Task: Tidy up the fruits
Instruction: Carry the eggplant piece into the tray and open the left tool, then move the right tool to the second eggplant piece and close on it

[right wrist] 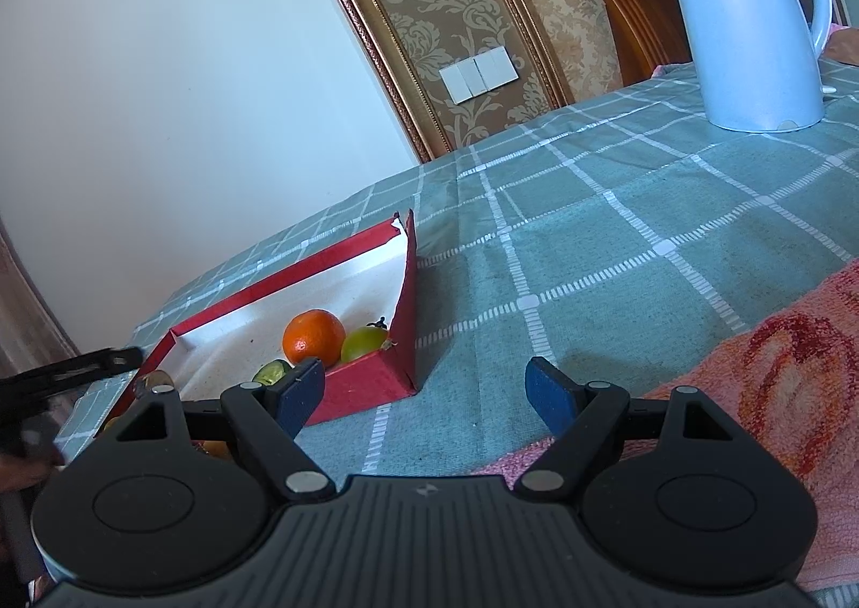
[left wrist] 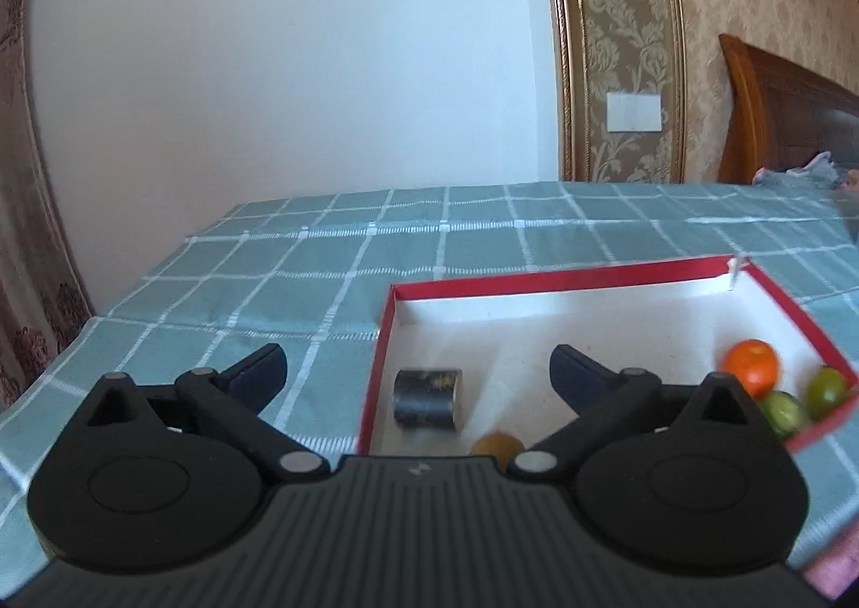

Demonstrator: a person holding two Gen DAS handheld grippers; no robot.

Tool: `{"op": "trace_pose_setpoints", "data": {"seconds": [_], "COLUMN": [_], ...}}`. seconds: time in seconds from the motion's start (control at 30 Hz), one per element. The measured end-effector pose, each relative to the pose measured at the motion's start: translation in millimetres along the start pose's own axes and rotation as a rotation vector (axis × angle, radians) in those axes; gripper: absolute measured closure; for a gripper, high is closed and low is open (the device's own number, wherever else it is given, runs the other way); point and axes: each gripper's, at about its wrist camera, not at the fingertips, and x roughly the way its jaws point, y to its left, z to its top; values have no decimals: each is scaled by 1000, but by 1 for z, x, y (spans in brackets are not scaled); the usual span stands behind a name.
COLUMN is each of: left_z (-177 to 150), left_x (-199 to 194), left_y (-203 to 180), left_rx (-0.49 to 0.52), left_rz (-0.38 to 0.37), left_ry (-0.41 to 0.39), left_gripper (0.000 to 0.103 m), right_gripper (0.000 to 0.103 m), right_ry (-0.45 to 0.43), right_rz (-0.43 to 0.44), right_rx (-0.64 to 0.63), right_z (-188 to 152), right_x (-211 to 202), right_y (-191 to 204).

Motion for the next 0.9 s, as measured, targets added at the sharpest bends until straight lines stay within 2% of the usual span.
{"op": "trace_pose_setpoints", "data": {"seconds": [0.1,0.33,0.67,0.83,0.9], "left_z": [-7,-39,-73,-77,-77], "left_x": [-25,-57,-54,-51,-48], "left_y": [8,30,48,52,53], "left_rx": [-23,-96,-125,-143,-150], "left_rz": [17,85,126,121,110], "left_ry": [-7,45,110,117,145], "left_gripper": [0,0,0,0,0], "right_gripper": [21,21,21,21,21], "right_ry": [0,2,-8,-14,-16], "right_rz": [-2,-11,-37,-61,-64], "right_rx": [1,2,-15,-74,-99], "right_z": [0,0,0,-1,-3], "right_x": [0,0,-2,-4,-5], "right_y": [0,1,5,15,20]}}
